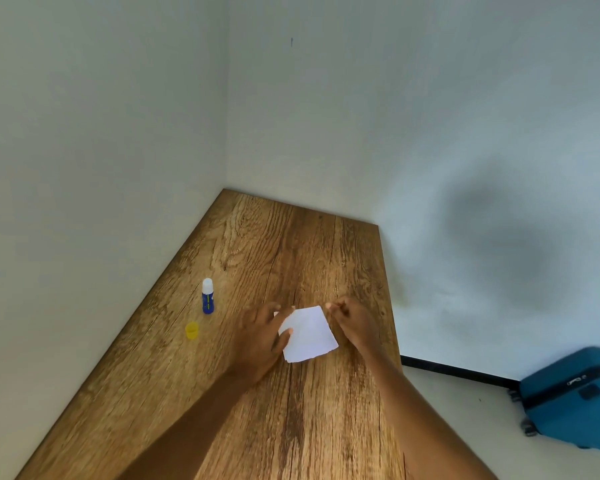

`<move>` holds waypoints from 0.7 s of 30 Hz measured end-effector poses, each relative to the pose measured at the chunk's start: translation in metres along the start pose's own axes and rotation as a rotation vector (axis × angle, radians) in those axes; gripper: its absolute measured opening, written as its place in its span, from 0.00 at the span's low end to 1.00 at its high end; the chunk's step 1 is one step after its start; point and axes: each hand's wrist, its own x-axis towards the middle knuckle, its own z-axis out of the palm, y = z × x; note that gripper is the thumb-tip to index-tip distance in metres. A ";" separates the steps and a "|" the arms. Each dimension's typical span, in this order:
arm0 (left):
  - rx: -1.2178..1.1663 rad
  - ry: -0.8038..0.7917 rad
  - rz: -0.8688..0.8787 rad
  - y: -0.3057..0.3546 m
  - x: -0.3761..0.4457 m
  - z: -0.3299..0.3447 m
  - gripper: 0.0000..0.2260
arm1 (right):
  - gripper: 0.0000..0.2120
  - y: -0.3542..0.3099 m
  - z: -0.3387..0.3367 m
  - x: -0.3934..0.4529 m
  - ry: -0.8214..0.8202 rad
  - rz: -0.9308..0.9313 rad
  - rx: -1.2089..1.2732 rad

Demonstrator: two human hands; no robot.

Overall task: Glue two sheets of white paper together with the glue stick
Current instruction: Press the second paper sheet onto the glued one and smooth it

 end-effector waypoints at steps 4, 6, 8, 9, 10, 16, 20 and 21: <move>0.172 -0.278 0.198 0.013 0.032 0.010 0.20 | 0.12 0.004 0.005 0.017 -0.064 -0.054 -0.125; 0.303 -0.422 0.265 0.010 0.043 0.015 0.23 | 0.15 0.005 0.007 0.024 -0.070 -0.070 -0.166; 0.361 -0.474 0.278 0.007 0.046 0.019 0.24 | 0.15 0.006 0.006 0.028 -0.090 -0.086 -0.201; 0.367 -0.484 0.274 0.006 0.046 0.020 0.25 | 0.15 0.006 0.005 0.029 -0.103 -0.089 -0.200; 0.369 -0.490 0.266 0.006 0.046 0.021 0.25 | 0.15 0.008 0.004 0.028 -0.116 -0.087 -0.192; 0.349 -0.535 0.213 0.009 0.042 0.022 0.28 | 0.16 0.023 -0.006 -0.001 -0.146 -0.086 -0.195; 0.370 -0.556 0.207 0.012 0.039 0.017 0.28 | 0.14 0.031 -0.015 -0.026 -0.172 -0.092 -0.159; 0.364 -0.562 0.210 0.013 0.038 0.015 0.28 | 0.12 0.031 -0.017 -0.032 -0.173 -0.095 -0.129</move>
